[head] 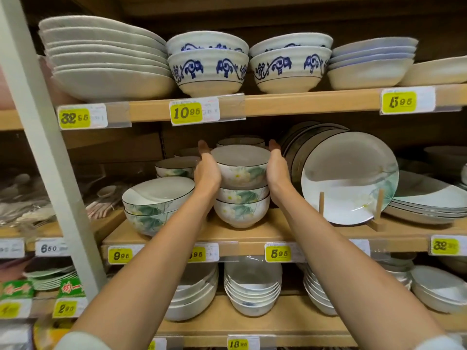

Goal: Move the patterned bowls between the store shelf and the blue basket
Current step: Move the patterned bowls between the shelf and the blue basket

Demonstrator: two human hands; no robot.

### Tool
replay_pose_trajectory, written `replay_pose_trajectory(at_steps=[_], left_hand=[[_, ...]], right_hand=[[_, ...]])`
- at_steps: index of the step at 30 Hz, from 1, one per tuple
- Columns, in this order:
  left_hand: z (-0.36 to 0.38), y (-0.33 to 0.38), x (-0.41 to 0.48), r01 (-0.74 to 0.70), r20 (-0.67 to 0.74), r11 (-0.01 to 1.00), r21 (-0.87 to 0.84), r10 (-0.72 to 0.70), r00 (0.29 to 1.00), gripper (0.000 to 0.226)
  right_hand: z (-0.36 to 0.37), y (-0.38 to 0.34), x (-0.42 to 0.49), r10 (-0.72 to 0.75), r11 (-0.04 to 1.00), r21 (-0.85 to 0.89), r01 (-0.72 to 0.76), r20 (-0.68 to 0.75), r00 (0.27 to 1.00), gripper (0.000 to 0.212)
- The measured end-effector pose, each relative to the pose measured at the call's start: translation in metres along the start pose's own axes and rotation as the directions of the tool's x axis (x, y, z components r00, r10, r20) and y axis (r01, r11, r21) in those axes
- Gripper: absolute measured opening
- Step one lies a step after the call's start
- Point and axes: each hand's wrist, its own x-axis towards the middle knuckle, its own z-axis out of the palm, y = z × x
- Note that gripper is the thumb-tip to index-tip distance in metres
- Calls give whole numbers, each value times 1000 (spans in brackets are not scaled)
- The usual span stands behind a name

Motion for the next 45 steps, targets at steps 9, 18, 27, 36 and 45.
replay_pose_trajectory(at_steps=[9, 18, 27, 36, 45], left_hand=[[1, -33, 14, 74, -1, 995, -62, -74, 997, 78], [4, -41, 22, 58, -22, 997, -51, -59, 998, 71], [-5, -28, 6, 16, -5, 998, -59, -17, 1000, 62], [-43, -6, -76, -457, -139, 884, -94, 443, 886, 43], [-146, -54, -159, -365, -368, 907, -213, 271, 889, 35]], right_hand=[[0, 30, 8, 101, 991, -81, -102, -18, 995, 61], [-2, 36, 15, 124, 992, -36, -123, 26, 992, 53], [-9, 29, 9, 44, 997, -59, -40, 65, 997, 65], [-32, 10, -45, -419, 902, -98, 421, 37, 907, 33], [-4, 46, -132, -360, 918, 262, 297, 239, 902, 28]])
